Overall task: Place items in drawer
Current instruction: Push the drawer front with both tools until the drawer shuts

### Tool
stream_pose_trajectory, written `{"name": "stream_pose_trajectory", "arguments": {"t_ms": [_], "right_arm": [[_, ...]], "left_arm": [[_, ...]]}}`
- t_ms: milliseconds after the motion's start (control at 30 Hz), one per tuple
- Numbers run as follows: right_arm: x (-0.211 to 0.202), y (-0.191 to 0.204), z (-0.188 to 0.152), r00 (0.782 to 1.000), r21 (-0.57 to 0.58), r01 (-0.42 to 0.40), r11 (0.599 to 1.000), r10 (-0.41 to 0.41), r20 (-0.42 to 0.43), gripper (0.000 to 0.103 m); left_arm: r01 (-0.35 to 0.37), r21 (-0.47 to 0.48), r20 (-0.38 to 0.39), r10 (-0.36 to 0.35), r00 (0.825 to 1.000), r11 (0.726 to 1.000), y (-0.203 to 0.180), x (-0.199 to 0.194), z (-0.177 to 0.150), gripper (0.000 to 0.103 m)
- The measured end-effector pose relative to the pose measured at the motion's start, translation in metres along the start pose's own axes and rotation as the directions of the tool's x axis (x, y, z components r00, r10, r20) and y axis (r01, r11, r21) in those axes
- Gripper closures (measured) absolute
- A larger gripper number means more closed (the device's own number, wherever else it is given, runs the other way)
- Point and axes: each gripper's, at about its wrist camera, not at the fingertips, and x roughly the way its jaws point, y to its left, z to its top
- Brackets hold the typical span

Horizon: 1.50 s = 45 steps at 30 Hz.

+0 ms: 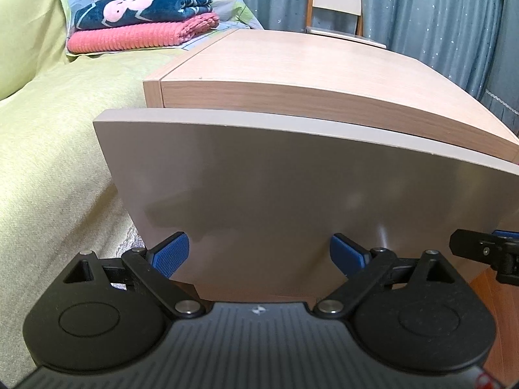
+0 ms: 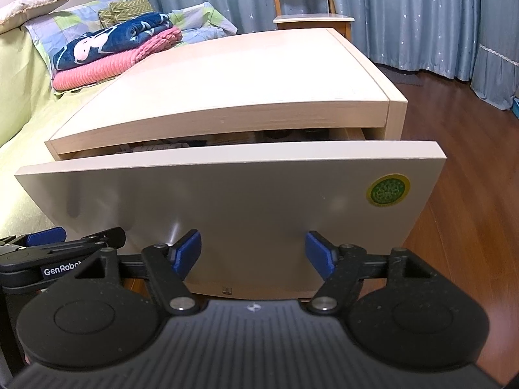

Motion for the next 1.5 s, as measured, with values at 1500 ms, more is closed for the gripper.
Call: {"name": "stream_pose_trajectory", "arguments": {"t_ms": [1500], "right_arm": [[0.007, 0.002, 0.005, 1.0, -0.014, 0.02, 1.0, -0.02, 0.016, 0.031]], "left_arm": [[0.008, 0.014, 0.012, -0.008, 1.0, 1.0, 0.002, 0.015, 0.016, 0.008]]}}
